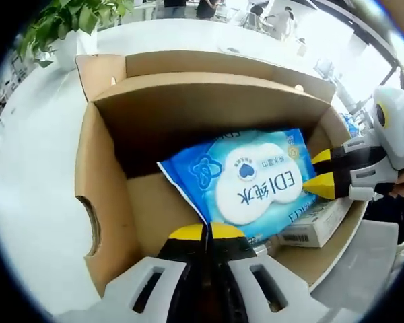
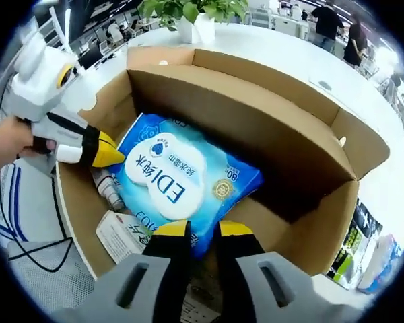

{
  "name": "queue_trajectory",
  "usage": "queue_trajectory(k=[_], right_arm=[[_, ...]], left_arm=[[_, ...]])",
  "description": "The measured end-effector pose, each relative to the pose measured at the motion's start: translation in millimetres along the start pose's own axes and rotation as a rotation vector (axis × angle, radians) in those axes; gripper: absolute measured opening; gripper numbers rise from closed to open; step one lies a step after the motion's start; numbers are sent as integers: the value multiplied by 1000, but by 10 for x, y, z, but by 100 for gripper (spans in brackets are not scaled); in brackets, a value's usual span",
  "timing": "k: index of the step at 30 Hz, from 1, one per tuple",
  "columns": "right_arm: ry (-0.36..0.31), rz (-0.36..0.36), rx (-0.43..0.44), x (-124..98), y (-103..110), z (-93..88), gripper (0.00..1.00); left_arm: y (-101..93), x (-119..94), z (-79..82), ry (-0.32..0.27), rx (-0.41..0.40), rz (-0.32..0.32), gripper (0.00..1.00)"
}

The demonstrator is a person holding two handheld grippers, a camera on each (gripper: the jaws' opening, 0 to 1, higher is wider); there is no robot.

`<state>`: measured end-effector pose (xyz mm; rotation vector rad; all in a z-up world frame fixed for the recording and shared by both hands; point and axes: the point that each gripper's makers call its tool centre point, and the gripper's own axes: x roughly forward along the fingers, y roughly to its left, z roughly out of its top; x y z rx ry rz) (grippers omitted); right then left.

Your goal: Operate the shoe box by opening the lid, removing the specified soft item, and placing it in the target area until the item is outside and the box remains undamaged.

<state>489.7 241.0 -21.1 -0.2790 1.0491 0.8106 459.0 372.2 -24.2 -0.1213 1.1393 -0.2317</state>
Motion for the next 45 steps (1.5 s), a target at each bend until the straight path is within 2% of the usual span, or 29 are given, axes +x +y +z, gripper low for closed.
queue_trajectory(k=[3,9,17,28,45], right_arm=[[-9,-7,-23,-25,-24,9,1],[-39,3,-6,-58,-8,13,0],[-90,13,29,-205,-28,122,0],[-165,22,45,-472,27,261,0],[-210,29,116,-954,-109,304,0]], left_arm=[[-13,-15,7,-14,33,13,0],[-38,-54,107,-43,38,26,0],[-82,-127,90,-54,33,16,0],[-148,-433,238,-112,69,21,0],[-506,-756,404,-146,130,-8,0]])
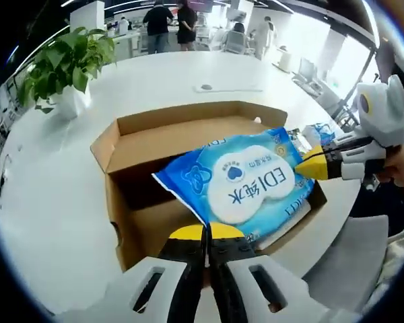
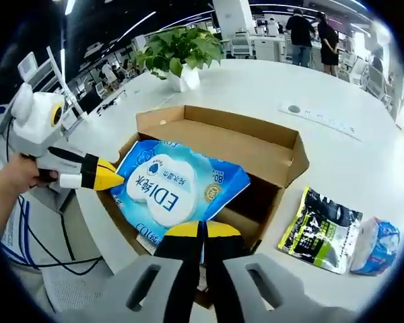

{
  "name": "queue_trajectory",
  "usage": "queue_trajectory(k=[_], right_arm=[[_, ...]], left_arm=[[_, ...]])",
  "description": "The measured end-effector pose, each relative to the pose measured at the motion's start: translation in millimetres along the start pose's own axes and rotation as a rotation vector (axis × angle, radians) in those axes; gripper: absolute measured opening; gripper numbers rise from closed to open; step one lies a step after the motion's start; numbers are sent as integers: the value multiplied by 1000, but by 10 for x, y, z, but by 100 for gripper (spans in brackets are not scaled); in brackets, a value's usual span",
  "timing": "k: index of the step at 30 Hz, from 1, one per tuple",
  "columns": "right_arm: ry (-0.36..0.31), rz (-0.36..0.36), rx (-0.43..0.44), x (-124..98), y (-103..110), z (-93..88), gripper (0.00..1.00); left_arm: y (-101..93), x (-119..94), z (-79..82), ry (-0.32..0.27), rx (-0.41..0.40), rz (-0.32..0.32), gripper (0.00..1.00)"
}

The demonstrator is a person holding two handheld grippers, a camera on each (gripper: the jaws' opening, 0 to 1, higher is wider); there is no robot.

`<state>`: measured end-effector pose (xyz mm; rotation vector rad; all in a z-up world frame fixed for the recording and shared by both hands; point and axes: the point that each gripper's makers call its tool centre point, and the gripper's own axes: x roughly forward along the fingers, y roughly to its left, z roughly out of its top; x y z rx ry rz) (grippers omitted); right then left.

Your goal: Operate the shoe box by opening the lid, removing the specified soft item, and placing it in the target area until the item is outside and the box remains undamaged.

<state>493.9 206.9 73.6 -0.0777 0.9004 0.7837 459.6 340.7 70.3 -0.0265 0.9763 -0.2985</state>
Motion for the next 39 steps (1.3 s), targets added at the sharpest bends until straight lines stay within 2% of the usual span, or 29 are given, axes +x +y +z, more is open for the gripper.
queue_trajectory(k=[11,18,28,39], right_arm=[[-21,-29,13,-343,-219,-22,0],[-12,-49,12,-475,-413,-70,0],[-10,-66,30,-651,-615,-140,0],[-9,-96,54,-874,-931,-243,0]], left_arm=[[-397,-36,168,-13,55,-44,0],[-613,8,255,-34,38,-71,0],[-890,45,362,-56,45,-95,0],[-1230,147,485,-79,69,-129,0]])
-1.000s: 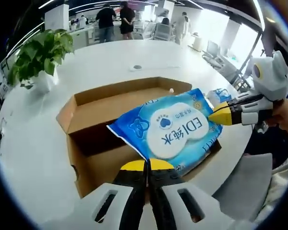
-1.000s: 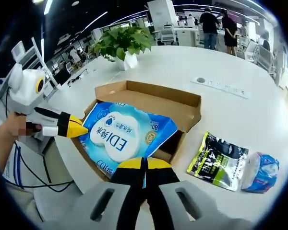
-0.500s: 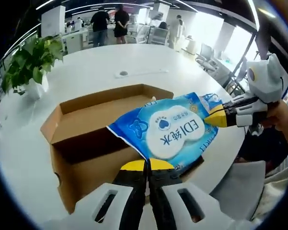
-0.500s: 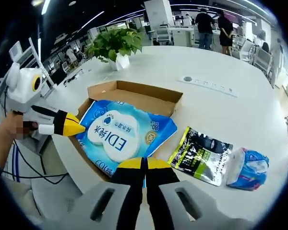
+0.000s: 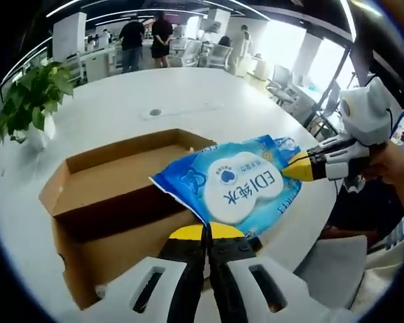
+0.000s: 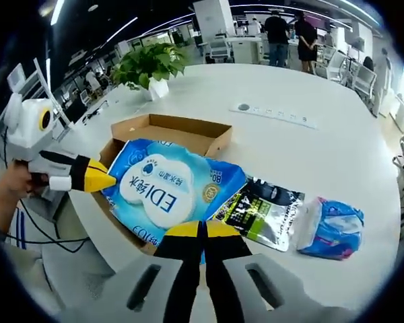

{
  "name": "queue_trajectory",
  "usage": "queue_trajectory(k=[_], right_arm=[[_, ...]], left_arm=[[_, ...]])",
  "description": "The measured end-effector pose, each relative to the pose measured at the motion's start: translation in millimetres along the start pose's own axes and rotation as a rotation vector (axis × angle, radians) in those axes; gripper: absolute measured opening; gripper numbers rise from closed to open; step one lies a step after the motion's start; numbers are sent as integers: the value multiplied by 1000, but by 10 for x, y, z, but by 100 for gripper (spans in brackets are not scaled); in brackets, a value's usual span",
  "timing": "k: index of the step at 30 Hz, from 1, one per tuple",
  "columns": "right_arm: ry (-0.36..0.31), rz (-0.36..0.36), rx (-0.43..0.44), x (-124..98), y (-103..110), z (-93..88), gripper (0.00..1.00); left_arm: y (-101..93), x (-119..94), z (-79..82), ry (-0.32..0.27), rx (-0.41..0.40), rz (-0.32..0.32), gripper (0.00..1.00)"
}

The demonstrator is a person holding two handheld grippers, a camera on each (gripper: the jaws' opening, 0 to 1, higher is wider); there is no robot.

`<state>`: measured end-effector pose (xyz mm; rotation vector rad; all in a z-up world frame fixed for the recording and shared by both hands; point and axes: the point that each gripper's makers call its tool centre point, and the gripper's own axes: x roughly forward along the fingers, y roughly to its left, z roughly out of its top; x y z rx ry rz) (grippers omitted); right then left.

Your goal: Operate the shoe box by opening the lid, removing the specified soft item, and placing it in the target area until the item is outside and the box remains undamaged.

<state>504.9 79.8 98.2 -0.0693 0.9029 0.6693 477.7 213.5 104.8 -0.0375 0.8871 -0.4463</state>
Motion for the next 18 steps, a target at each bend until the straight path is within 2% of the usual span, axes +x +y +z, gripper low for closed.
queue_trajectory(k=[18], right_arm=[[-7,-47,8,-160,-472,-110,0]], left_arm=[[-416,279,178,-21,40,-46,0]])
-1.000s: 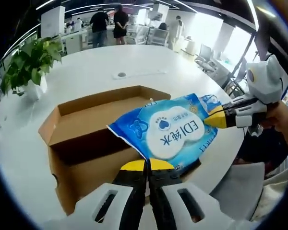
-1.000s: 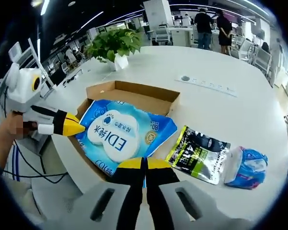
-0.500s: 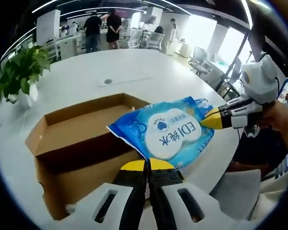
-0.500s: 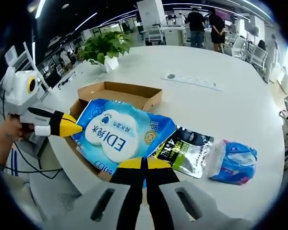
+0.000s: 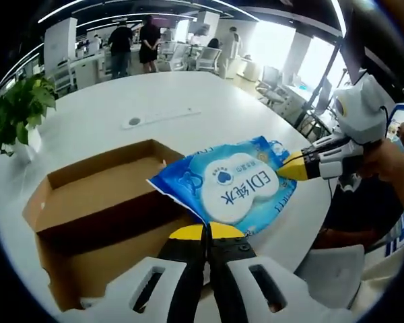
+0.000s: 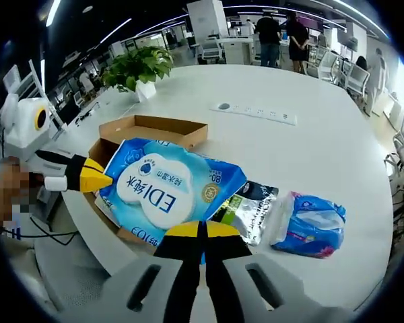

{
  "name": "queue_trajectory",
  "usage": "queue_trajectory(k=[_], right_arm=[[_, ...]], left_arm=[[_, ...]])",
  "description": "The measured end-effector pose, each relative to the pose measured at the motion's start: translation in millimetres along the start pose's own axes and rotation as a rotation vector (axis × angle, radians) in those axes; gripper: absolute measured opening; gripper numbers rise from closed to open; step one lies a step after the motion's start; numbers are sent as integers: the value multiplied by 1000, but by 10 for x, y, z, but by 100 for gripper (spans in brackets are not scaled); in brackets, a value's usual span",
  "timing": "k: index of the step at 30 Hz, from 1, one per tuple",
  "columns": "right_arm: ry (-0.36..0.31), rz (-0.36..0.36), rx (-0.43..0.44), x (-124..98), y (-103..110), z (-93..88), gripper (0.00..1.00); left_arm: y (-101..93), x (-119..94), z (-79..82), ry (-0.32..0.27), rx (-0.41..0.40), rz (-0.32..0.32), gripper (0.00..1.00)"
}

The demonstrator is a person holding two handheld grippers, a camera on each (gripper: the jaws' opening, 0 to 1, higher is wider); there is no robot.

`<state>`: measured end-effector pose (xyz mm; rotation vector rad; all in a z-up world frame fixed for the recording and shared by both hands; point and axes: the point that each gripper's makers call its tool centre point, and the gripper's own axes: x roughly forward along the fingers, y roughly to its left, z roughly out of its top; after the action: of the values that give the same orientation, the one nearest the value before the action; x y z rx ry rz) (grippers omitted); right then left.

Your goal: Operate the shoe box by opening the lid, removing the specified soft item, and placing it in the target area until the item is outside and the box remains undamaged.

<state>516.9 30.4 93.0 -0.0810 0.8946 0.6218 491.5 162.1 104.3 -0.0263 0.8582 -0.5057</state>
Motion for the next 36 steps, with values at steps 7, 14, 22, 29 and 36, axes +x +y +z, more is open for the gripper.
queue_trajectory(k=[7,14,22,29,36], right_arm=[[-1,-17,12,-48,-195,-45,0],[3,-33,26,-48,-410,-69,0],[6,-48,46,-24,-587,-91,0],[15,-49,52,115,-694,-104,0],[28,-38,64,277,-776,-149,0]], left_arm=[[-134,136,54,-2,19,-14,0],[-248,300,124,0,33,-37,0],[-290,510,198,4,41,-64,0],[-246,672,187,22,59,-55,0],[-196,838,136,62,107,-37,0]])
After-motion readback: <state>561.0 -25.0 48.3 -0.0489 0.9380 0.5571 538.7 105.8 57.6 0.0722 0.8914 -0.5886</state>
